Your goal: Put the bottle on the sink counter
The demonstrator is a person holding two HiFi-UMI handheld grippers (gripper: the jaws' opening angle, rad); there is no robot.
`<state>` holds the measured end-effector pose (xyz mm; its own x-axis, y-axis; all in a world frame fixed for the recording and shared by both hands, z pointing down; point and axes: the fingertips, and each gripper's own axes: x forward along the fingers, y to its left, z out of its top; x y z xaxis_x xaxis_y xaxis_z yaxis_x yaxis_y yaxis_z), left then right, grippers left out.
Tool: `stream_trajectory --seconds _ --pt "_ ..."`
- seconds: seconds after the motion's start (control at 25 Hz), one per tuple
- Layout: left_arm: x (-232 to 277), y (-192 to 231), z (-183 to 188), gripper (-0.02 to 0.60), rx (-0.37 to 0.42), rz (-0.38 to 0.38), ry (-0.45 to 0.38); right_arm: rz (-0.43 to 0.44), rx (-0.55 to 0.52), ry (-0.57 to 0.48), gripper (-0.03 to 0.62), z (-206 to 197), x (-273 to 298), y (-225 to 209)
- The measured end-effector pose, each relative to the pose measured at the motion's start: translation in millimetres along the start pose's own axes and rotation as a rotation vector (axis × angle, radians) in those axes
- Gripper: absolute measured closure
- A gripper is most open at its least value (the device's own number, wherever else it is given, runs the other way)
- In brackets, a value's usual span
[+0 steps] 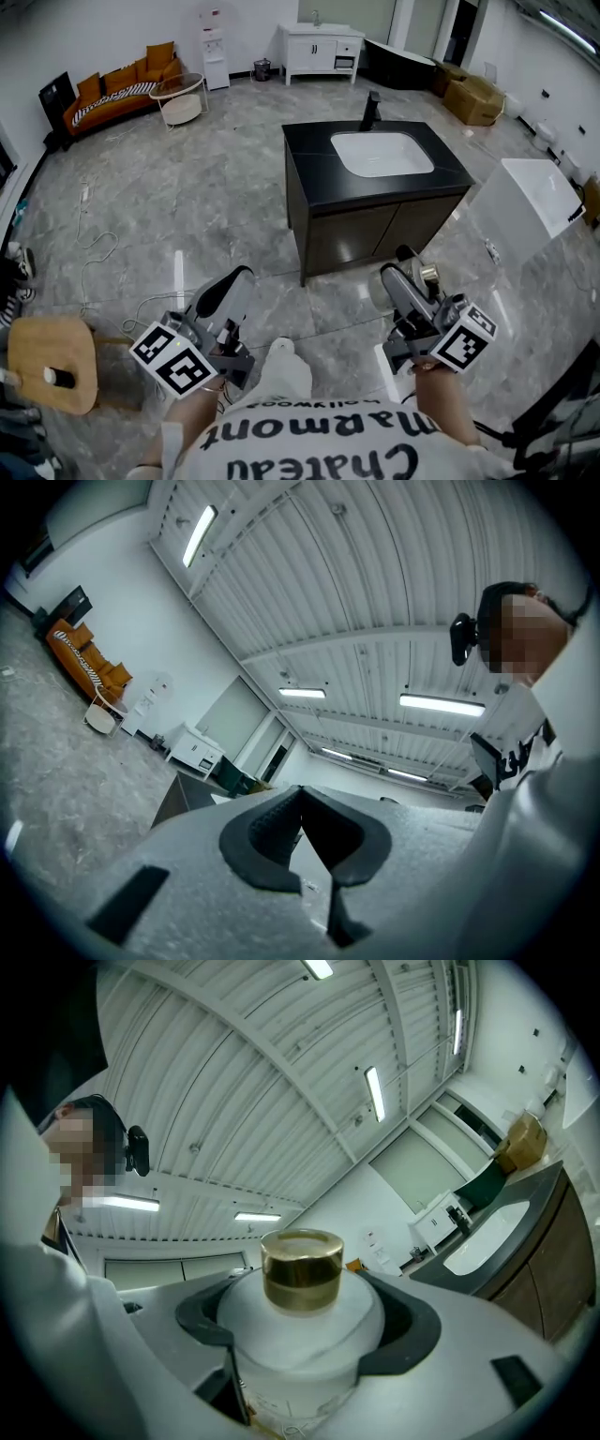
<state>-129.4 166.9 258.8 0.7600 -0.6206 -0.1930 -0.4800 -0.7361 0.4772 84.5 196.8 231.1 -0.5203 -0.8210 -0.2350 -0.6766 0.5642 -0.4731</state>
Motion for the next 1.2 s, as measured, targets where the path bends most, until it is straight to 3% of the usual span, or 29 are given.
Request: stream_trajectory --seconds 0.36,0.52,0.88,1.04,1.2 --pt "108 69 11 0.566 -0.042 -0.126 0.029 -0.075 0.024 -0.002 0.249 7 73 -92" --pt "161 109 32 0.566 -0.017 -0.161 0.038 -0.096 0.028 0.002 0.249 16 126 -131" --pt "266 210 77 0.566 0.064 -0.168 0.098 -0.111 0.02 -0.022 0.249 50 247 -206" --pt "302 242 78 0.566 0.026 -0.22 0.082 -0.13 0.045 -0.052 0.249 50 279 -243" --pt "331 276 67 0.566 0.029 -0.173 0.109 -0.148 0.097 -0.039 0.249 40 309 -278"
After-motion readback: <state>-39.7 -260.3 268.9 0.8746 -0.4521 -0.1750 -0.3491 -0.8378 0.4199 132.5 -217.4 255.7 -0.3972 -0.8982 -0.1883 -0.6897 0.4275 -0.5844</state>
